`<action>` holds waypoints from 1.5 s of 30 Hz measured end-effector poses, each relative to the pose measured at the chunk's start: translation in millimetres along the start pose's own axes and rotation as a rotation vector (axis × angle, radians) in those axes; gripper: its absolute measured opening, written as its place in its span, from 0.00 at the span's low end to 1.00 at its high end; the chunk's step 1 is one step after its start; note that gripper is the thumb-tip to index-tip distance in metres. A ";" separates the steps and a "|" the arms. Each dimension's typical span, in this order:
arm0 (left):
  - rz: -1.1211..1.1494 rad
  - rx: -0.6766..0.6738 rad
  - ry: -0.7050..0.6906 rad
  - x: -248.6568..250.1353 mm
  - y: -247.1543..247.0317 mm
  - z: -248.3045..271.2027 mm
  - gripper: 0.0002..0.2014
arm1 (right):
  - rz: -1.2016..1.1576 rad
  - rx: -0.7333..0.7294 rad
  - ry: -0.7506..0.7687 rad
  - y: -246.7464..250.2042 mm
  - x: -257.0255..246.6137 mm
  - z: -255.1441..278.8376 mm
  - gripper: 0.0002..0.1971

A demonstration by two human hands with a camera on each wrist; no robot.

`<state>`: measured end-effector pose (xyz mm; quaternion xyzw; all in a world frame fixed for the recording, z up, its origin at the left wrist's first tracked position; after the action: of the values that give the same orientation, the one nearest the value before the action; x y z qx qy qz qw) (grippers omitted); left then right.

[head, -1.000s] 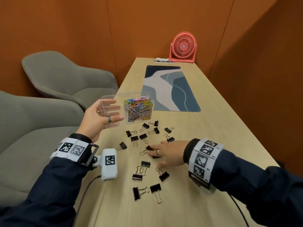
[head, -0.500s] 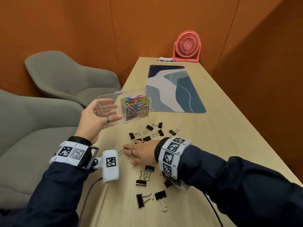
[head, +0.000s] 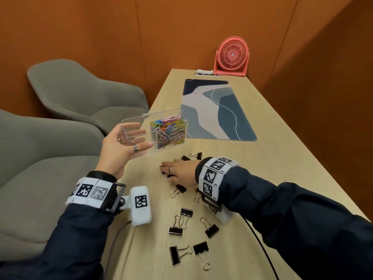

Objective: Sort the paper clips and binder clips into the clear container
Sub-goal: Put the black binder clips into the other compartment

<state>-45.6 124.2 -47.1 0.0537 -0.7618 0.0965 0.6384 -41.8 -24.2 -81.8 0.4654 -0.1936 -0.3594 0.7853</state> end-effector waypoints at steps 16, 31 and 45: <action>-0.047 -0.007 0.026 -2.6 2.0 -1.7 0.29 | -0.139 0.055 -0.229 0.6 54.5 14.1 0.25; -0.040 -0.048 0.091 -8.1 -2.2 1.3 0.25 | -0.221 0.047 -0.147 -15.7 65.0 32.7 0.21; -0.046 -0.094 0.200 -21.3 -21.0 13.8 0.24 | -0.340 0.111 -0.285 -33.5 87.4 71.3 0.28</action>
<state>-50.8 99.9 -68.6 0.0309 -0.6964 0.0508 0.7152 -42.0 -141.8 -78.5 0.4783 -0.2406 -0.5375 0.6516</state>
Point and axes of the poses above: each hand's wrist, its own z-axis away from the middle knuckle, its own y-axis out of the back of the hand, x = y × z, the point moved 5 cm from there along -z, towards the middle knuckle, and after that the axes turned 1 degree about -x, right-handed, at the moved point
